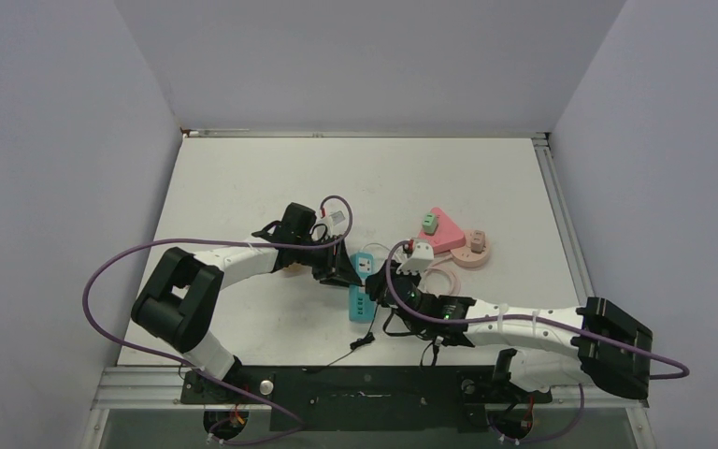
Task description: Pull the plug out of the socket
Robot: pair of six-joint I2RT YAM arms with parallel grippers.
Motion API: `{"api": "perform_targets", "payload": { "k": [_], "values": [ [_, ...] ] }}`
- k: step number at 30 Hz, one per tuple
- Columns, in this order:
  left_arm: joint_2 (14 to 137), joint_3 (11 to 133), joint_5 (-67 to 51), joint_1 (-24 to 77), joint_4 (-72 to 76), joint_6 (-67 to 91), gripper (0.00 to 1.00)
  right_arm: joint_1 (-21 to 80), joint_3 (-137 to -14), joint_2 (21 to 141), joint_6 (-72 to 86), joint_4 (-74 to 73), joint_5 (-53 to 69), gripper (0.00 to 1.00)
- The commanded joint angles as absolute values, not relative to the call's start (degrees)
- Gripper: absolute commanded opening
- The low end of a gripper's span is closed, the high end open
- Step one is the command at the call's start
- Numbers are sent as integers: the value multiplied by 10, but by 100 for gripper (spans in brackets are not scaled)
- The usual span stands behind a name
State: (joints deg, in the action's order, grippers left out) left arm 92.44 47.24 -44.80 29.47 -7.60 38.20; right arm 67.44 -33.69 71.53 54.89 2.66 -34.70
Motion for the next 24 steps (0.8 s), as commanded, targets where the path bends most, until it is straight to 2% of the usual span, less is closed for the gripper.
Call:
{"api": "perform_targets", "payload": {
  "k": [1, 5, 24],
  "values": [
    [913, 485, -443, 293, -72, 377, 0, 627, -300, 677, 548, 104, -278, 5],
    [913, 485, -442, 293, -72, 377, 0, 606, -294, 681, 550, 108, -251, 5],
    [915, 483, -425, 293, -78, 376, 0, 609, -303, 689, 546, 94, -265, 5]
  ]
}}
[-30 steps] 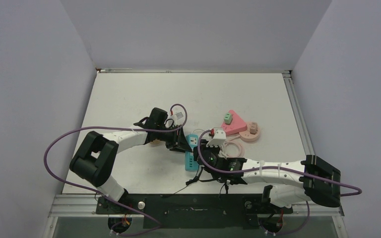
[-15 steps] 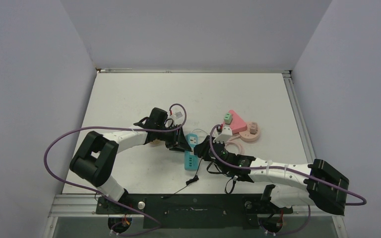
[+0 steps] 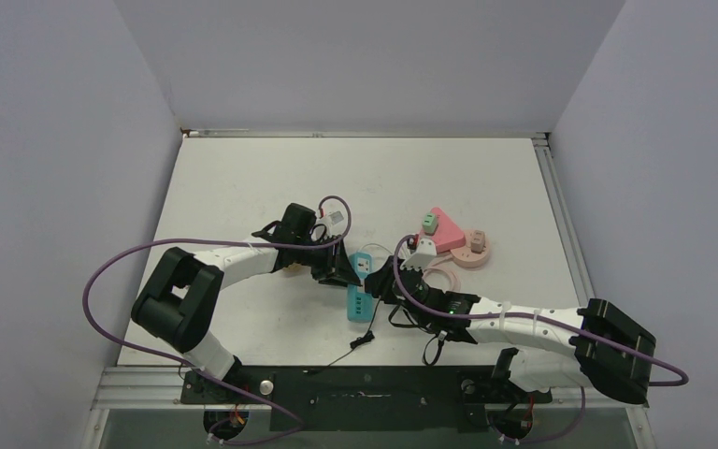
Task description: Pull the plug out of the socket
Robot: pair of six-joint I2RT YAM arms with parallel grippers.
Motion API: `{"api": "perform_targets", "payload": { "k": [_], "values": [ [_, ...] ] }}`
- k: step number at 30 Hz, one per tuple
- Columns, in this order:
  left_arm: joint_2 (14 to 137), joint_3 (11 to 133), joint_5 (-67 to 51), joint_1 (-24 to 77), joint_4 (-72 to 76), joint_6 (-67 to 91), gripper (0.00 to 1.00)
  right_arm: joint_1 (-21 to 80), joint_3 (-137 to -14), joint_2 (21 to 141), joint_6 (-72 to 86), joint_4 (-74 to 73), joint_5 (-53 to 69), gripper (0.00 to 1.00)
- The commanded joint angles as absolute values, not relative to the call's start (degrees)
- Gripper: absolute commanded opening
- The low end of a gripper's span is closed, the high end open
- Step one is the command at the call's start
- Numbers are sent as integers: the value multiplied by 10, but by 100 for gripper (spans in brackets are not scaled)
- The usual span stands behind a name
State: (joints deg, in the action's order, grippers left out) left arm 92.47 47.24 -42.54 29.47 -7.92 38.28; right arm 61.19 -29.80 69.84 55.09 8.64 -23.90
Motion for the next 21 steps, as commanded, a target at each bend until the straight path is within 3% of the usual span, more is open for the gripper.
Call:
{"api": "perform_targets", "payload": {
  "k": [1, 18, 21],
  "values": [
    [916, 483, -423, 293, -80, 376, 0, 609, -302, 687, 546, 91, -266, 5],
    [955, 487, -394, 293, -100, 370, 0, 608, -302, 650, 535, 62, -291, 5],
    [966, 488, -393, 293, -103, 371, 7, 609, -300, 651, 536, 64, -292, 5]
  ]
}}
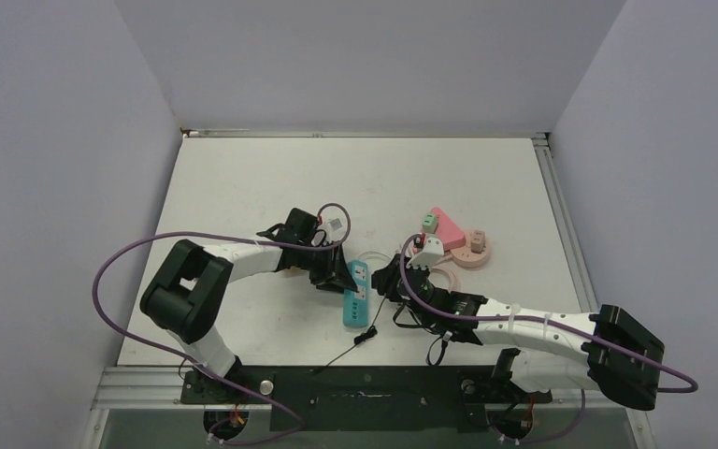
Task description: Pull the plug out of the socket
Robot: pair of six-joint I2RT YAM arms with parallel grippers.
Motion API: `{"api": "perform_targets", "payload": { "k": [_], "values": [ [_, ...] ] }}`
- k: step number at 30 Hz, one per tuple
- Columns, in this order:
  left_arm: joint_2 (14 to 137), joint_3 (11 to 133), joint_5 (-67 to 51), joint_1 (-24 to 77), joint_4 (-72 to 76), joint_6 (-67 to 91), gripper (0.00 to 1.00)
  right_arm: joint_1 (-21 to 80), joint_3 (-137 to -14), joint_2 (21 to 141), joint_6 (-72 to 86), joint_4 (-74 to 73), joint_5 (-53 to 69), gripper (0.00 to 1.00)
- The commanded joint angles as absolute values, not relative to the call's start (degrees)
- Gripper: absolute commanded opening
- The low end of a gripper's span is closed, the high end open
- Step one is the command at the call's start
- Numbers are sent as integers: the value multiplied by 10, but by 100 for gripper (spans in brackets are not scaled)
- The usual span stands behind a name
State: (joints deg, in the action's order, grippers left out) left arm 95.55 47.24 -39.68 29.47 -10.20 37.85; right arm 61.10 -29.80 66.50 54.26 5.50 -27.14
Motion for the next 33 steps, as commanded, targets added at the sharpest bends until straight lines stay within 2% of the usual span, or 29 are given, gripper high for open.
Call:
{"api": "perform_targets", "payload": {
  "k": [1, 4, 10, 13, 17, 21, 27, 33],
  "values": [
    [968, 489, -392, 293, -104, 372, 13, 608, -300, 650, 536, 65, -292, 5],
    [970, 489, -384, 293, -104, 372, 27, 609, -300, 649, 533, 63, -292, 5],
    [952, 502, -355, 293, -128, 353, 67, 613, -304, 638, 519, 59, -298, 5],
    [924, 512, -325, 293, -153, 333, 77, 623, -311, 631, 503, 56, -304, 5],
    [880, 525, -272, 293, -185, 302, 84, 647, -333, 619, 476, 37, -311, 5],
    [804, 534, -197, 298, -201, 261, 86, 669, -372, 605, 435, 25, -319, 5],
    [664, 523, -95, 293, -161, 239, 89, 672, -493, 631, 339, 20, -287, 5],
    [645, 615, -122, 165, -171, 277, 90, 655, -655, 720, 281, 11, -261, 5]
  ]
}}
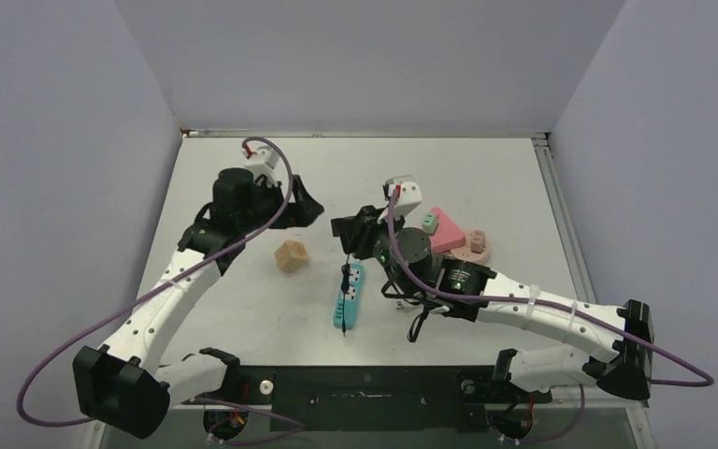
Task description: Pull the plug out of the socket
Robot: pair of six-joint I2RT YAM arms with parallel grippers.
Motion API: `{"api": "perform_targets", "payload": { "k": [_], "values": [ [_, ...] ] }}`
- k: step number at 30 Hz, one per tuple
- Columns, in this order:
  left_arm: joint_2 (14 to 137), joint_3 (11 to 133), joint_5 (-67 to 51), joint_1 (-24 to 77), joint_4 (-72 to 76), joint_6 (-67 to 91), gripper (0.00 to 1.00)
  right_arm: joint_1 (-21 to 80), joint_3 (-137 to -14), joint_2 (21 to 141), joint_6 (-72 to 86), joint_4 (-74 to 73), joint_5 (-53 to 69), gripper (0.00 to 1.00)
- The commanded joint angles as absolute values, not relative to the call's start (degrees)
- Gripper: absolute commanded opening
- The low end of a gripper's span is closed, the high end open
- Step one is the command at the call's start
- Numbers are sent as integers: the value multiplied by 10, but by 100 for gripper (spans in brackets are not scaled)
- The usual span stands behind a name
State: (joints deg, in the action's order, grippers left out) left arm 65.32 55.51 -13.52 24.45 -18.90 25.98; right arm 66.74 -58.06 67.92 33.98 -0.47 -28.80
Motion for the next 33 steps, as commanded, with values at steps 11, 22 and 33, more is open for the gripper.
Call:
{"api": "perform_targets", "payload": {
  "k": [11, 22, 33],
  "values": [
    [553, 552, -28, 28, -158, 254, 91, 594, -787, 866, 248, 103, -189, 5],
    [542, 531, -16, 27, -150, 247, 92, 576, -752, 1011, 260, 203, -197, 5],
    [541, 521, -29, 28, -138, 255, 92, 563, -709, 1107, 372, 235, -149, 5]
  ]
}}
